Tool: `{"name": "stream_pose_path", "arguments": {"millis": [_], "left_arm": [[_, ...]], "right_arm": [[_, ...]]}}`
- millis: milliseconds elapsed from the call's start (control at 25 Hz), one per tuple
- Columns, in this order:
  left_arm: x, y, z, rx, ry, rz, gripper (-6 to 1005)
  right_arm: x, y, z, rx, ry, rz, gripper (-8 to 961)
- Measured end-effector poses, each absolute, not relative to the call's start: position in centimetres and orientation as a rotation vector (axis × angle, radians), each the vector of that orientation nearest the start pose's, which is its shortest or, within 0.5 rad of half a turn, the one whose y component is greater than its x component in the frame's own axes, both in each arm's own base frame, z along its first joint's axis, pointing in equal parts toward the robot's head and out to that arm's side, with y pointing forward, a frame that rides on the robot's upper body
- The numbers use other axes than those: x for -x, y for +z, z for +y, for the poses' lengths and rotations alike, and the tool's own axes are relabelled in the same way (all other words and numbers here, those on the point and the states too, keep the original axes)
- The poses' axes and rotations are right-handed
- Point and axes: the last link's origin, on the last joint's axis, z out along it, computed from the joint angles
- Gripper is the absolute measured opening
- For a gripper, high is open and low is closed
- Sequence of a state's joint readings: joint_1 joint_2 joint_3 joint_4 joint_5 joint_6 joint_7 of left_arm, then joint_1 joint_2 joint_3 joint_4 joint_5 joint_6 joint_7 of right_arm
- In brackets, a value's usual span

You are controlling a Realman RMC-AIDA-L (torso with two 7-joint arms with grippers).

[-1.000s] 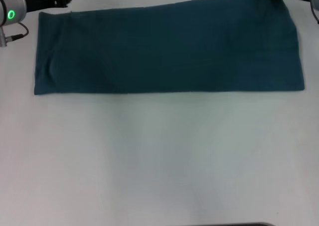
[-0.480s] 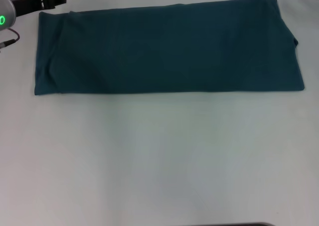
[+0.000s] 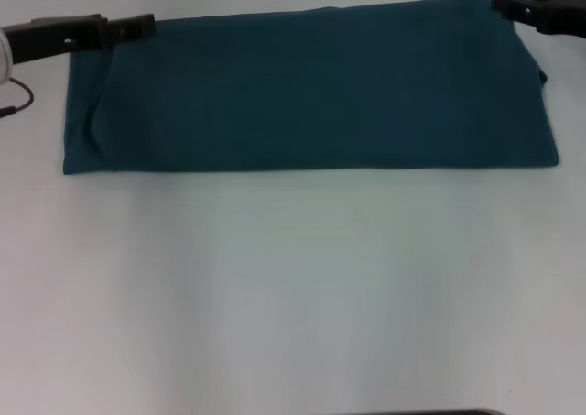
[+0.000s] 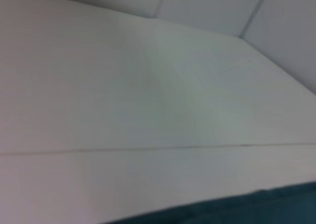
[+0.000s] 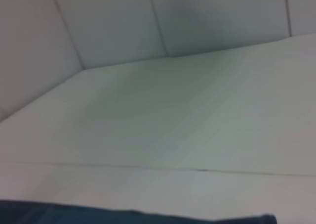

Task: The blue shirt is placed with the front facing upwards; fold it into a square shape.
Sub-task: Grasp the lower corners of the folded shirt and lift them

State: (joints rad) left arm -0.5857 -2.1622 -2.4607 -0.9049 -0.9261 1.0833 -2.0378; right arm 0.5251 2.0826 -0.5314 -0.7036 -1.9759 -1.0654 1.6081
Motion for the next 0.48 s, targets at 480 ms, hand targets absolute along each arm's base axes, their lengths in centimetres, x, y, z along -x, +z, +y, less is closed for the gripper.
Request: {"name": "stream_pose_path", "arguments": {"millis": [480], "left_arm": [[28.7,2.3,37.4,2.194,-0.433,-1.214,934]], "right_arm": [[-35.2,8.7,33.1,2.113,0.61,1.178,798]]}}
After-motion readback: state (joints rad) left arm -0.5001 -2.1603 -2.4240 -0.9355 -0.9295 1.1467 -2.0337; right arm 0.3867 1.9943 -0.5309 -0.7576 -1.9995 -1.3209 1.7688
